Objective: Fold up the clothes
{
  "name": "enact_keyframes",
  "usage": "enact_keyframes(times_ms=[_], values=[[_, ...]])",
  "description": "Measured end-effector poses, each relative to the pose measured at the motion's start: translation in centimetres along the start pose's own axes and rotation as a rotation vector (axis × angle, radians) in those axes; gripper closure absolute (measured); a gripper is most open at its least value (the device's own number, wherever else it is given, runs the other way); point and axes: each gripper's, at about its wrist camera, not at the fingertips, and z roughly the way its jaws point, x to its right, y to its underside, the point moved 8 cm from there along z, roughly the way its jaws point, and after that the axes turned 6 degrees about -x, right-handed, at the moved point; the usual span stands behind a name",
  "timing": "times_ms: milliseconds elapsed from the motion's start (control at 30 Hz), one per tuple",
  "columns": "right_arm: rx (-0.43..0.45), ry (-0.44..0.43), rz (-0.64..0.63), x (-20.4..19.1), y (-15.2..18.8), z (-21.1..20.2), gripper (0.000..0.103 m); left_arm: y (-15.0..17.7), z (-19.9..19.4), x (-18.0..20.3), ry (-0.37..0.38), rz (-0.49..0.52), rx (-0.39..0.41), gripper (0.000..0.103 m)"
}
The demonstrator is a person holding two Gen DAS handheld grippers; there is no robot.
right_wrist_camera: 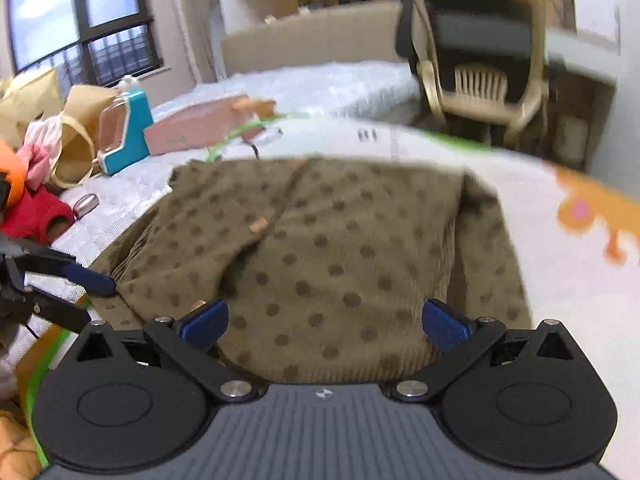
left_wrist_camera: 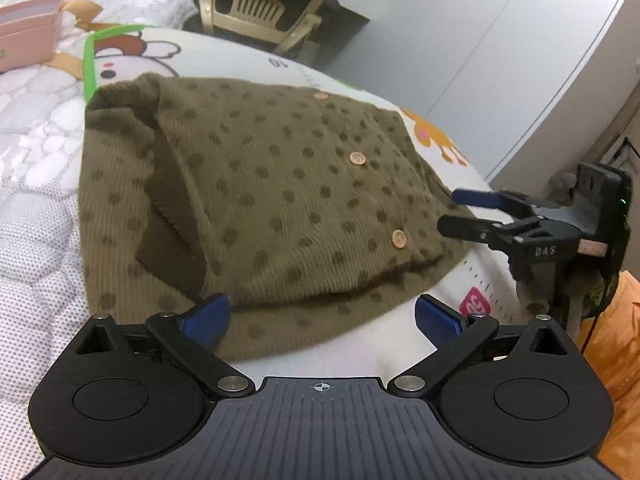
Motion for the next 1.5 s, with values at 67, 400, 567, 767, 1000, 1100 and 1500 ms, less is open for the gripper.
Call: enact_keyframes(times_ms=[67,400,567,767,1000,1100,1500], values=[[0.049,0.056,-0.101,-1.5,-1.7,0.3,0.0,-1.4,0.2,-0.3,0.02,-0.033,0.04,0.001],[-0.126,0.017,-0.087,-3.5,0.6,5.4,0.0,-2.8,2.3,-2.0,0.08,-0.138,0.065,0.001],[-0.095,-0.074,-0.039,-2.3,2.3,3.1,0.0,-0.9,0.7,-1.5,0.1,-0.108,0.037,0.001],[-0.068,-0.066,-0.029,-2.2,2.3,2.9,0.0,-2.1,-0.9,-3.2,-0.072,-0.081,0.131,0.001],[-0.042,-0.066,-0.001,-2.1,2.4,2.7,0.0,-2.7,0.8,-5.2,-0.267,-0.031,0.129,0.035],[-0.016,-0.065,0.041,-1.3,2.3,2.1,0.0,-3.0,1.5,-4.8,-0.257,-0.022,0.137,0.024],[-0.046,0.054,0.24,6.7,2.8,0.8,0.053,-2.4,1.2,-4.5,-0.259,-0.048,0.139,0.052]])
